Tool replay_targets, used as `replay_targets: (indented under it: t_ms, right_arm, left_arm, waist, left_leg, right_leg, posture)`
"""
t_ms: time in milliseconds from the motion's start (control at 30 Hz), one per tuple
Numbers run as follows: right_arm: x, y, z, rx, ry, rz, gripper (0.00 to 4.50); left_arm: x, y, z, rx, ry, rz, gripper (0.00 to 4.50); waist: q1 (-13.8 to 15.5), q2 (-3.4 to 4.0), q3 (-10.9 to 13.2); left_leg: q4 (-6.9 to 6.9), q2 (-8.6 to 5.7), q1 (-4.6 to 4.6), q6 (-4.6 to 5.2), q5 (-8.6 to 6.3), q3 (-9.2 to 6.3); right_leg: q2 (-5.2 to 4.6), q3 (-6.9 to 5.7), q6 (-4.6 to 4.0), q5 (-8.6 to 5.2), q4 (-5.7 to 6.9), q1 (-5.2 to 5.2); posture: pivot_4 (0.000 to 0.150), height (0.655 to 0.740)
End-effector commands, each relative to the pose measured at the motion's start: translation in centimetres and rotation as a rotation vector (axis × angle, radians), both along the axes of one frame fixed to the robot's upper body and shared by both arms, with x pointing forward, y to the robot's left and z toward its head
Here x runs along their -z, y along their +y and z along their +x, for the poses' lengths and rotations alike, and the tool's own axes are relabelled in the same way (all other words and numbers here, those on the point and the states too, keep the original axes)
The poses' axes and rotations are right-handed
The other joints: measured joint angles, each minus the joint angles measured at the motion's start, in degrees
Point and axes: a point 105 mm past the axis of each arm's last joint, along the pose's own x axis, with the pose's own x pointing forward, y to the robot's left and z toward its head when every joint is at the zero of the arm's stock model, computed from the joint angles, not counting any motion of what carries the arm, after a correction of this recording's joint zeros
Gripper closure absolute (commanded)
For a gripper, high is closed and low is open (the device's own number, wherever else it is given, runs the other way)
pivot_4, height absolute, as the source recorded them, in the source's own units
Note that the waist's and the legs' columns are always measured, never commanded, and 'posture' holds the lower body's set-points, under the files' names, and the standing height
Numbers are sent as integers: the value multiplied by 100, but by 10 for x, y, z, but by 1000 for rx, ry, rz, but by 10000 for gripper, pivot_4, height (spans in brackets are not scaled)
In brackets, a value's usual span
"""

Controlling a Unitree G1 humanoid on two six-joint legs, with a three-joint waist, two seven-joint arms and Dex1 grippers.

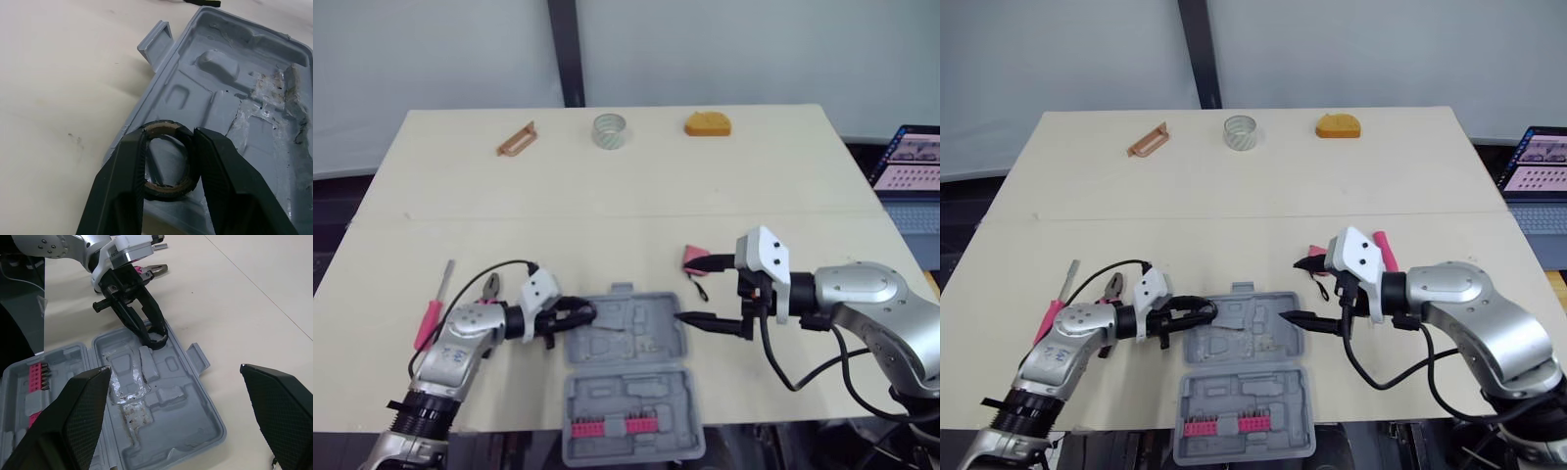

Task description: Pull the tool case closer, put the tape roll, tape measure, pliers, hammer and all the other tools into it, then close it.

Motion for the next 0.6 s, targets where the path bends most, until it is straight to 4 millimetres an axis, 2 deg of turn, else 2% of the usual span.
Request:
replay_targets:
  t_ms: [33, 433, 600]
  right_arm:
    - [-8, 2, -4, -33, -34, 13, 0]
    - [-7, 2, -4, -34, -31, 12, 0]
    - [-8, 2, -4, -34, -30, 13, 0]
  left_arm:
    - [3, 1, -2, 24, -16, 46, 28070]
    - [11, 5, -1, 35, -41, 119, 28070]
    - [-8, -1, -2, 40, -33, 0, 28070]
  waist:
    - [-2, 0, 0]
    - [-4, 0, 0]
    - [-5, 0, 0]
  left_leg:
    - [0, 0, 0, 0, 0, 0]
    - [-1, 0, 2, 0, 0, 1]
    - [-1, 0, 2, 0, 0, 0]
  right_leg:
    - [0, 0, 0, 0, 0, 0]
    - [0, 0, 0, 0, 0, 0]
    - [0, 0, 0, 0, 1, 0]
  posture:
    - [1500, 7400]
    - [1500, 7400]
    - [1500, 7400]
